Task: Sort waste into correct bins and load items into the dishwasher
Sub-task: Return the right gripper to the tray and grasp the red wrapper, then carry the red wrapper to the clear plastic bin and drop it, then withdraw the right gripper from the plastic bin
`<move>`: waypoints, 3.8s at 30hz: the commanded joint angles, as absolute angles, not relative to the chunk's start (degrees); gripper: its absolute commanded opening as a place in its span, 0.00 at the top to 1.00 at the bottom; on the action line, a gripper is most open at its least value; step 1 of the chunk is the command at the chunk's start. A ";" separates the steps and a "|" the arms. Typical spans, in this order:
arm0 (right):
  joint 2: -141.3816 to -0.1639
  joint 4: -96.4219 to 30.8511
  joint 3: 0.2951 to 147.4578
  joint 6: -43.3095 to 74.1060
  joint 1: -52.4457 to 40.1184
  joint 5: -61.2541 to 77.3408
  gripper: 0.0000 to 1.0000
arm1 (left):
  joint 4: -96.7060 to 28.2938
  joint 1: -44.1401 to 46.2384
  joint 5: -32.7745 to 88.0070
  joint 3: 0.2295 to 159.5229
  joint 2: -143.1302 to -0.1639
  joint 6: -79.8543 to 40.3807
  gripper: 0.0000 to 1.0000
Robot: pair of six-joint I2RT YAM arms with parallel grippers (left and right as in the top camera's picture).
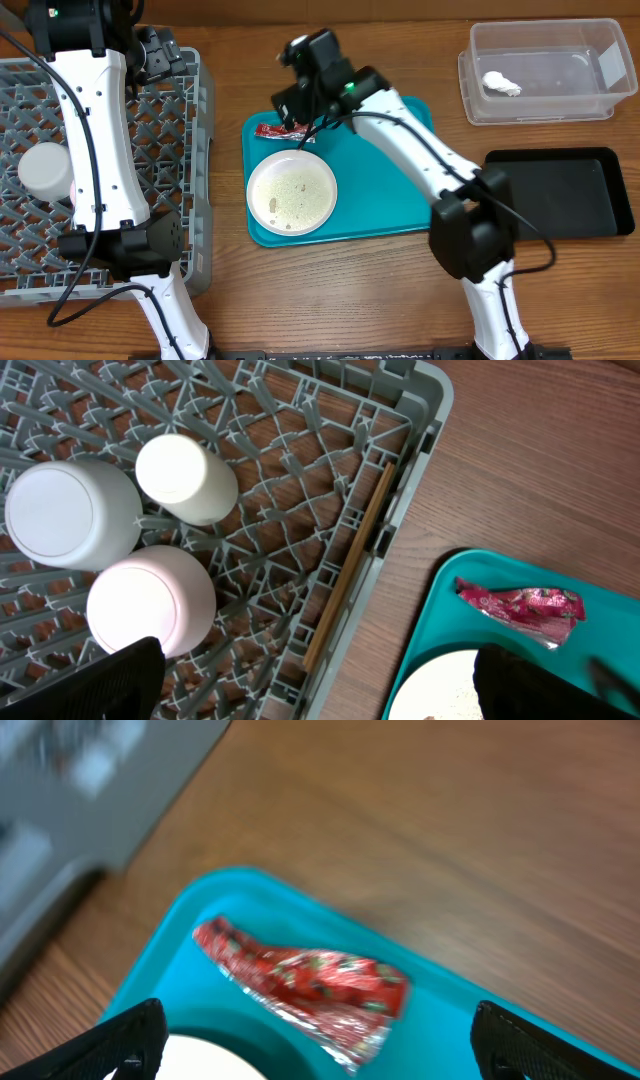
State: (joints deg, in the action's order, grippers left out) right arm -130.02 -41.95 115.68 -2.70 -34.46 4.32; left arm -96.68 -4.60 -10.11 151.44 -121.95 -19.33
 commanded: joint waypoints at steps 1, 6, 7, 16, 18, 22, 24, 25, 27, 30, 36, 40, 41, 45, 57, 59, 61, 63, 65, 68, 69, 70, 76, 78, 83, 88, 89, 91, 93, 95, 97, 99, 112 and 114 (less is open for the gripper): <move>-132.73 -41.58 115.13 -14.52 -37.01 7.18 0.02 | -96.79 -4.75 -10.24 151.15 -122.39 -18.87 0.00; -134.78 -40.25 115.13 -16.99 -38.46 6.94 0.02 | -96.82 -4.75 -10.24 151.15 -122.39 -18.87 0.00; -135.24 -39.70 115.13 -16.97 -38.48 6.94 0.04 | -96.79 -4.75 -10.24 151.15 -122.39 -18.87 0.00; -138.65 -37.26 115.13 -16.51 -38.59 8.01 0.13 | -96.79 -4.75 -10.24 151.15 -122.39 -18.85 0.00; -139.55 -36.73 115.13 -16.49 -38.57 8.01 0.13 | -96.82 -4.75 -10.24 151.15 -122.39 -18.87 0.00; -141.27 -35.75 115.13 -16.01 -38.57 7.11 0.13 | -96.79 -4.75 -10.24 151.15 -122.39 -18.87 0.00; -141.58 -34.87 115.13 -14.96 -38.52 6.31 0.13 | -96.79 -4.75 -10.24 151.15 -122.39 -18.87 0.00; -141.58 -34.37 115.13 -14.52 -38.52 5.67 0.14 | -96.82 -4.75 -10.24 151.15 -122.39 -18.85 0.00; -141.58 -33.45 115.13 -14.28 -38.52 4.91 0.18 | -96.82 -4.75 -10.24 151.15 -122.39 -18.87 0.00; -141.56 -32.75 115.13 -13.23 -38.52 3.84 0.39 | -96.79 -4.75 -10.24 151.15 -122.39 -18.85 0.00; -141.23 -31.64 115.39 -7.86 -38.50 -3.40 0.72 | -96.79 -4.75 -10.26 151.15 -122.39 -18.87 0.00; -140.03 -33.39 117.82 -5.78 -38.50 -8.75 0.96 | -96.79 -4.75 -10.24 151.15 -122.39 -18.85 0.00; -139.35 -33.98 118.76 -5.10 -38.46 -10.70 0.96 | -96.79 -4.75 -10.24 151.15 -122.39 -18.87 0.00; -135.44 -35.86 122.65 -4.19 -37.56 -20.23 0.96 | -96.79 -4.75 -10.24 151.15 -122.39 -18.87 0.00; -125.12 -37.50 129.93 -0.05 -18.48 -40.58 0.96 | -96.79 -4.75 -10.24 151.15 -122.39 -18.87 0.00; -125.08 -38.44 129.93 0.91 -13.65 -36.12 0.96 | -96.82 -4.75 -10.24 151.15 -122.39 -18.87 0.00; -125.23 -40.23 129.45 1.06 -9.02 -29.76 0.96 | -96.82 -4.75 -10.24 151.15 -122.39 -18.87 0.00; -125.43 -41.10 128.09 4.82 -4.16 -24.05 0.96 | -96.79 -4.75 -10.24 151.15 -122.39 -18.87 0.00; -125.86 -41.25 126.93 9.93 -0.30 -20.58 0.96 | -96.79 -4.75 -10.24 151.15 -122.39 -18.87 0.00; -127.11 -41.58 125.95 15.81 4.75 -13.96 0.66 | -96.82 -4.75 -10.24 151.15 -122.39 -18.85 0.00; -127.52 -41.80 125.82 16.60 6.13 -10.94 0.47 | -96.82 -4.75 -10.24 151.15 -122.39 -18.85 0.00; -128.11 -41.91 125.67 16.58 7.55 -7.11 0.22 | -96.82 -4.75 -10.24 151.15 -122.39 -18.87 0.00; -128.64 -44.23 124.90 16.60 11.33 2.70 0.00 | -96.79 -4.75 -10.24 151.15 -122.39 -18.85 0.00; -128.01 -45.78 124.92 16.56 11.38 2.68 0.00 | -96.82 -4.75 -10.24 151.15 -122.39 -18.87 0.00; -122.98 -48.14 124.99 18.96 11.25 2.63 0.00 | -96.79 -4.75 -10.24 151.15 -122.39 -18.87 0.00; -112.33 -48.64 124.99 23.24 11.27 2.70 0.00 | -96.79 -4.75 -10.24 151.15 -122.39 -18.87 0.00; -109.36 -49.12 124.99 23.24 11.27 2.98 0.00 | -96.82 -4.75 -10.24 151.15 -122.39 -18.87 0.00; -104.33 -50.52 124.99 23.22 11.27 4.80 0.00 | -96.79 -4.75 -10.24 151.15 -122.39 -18.85 0.00; -99.07 -53.08 124.99 23.22 11.27 8.43 0.00 | -96.82 -4.75 -10.24 151.15 -122.39 -18.85 0.00; -94.52 -56.49 124.99 23.22 11.25 13.58 0.00 | -96.79 -4.75 -10.24 151.15 -122.39 -18.87 0.00; -90.04 -62.00 124.99 23.20 11.27 18.92 0.00 | -96.79 -4.75 -10.24 151.15 -122.39 -18.87 0.00; -86.26 -68.38 124.99 23.20 11.27 21.67 0.00 | -96.79 -4.75 -10.24 151.15 -122.39 -18.87 0.00; -80.82 -97.08 123.20 19.20 9.72 23.40 0.00 | -96.79 -4.75 -10.24 151.15 -122.39 -18.87 0.00; -80.47 -97.06 120.57 18.20 7.33 24.12 0.00 | -96.79 -4.75 -10.24 151.15 -122.39 -18.85 0.00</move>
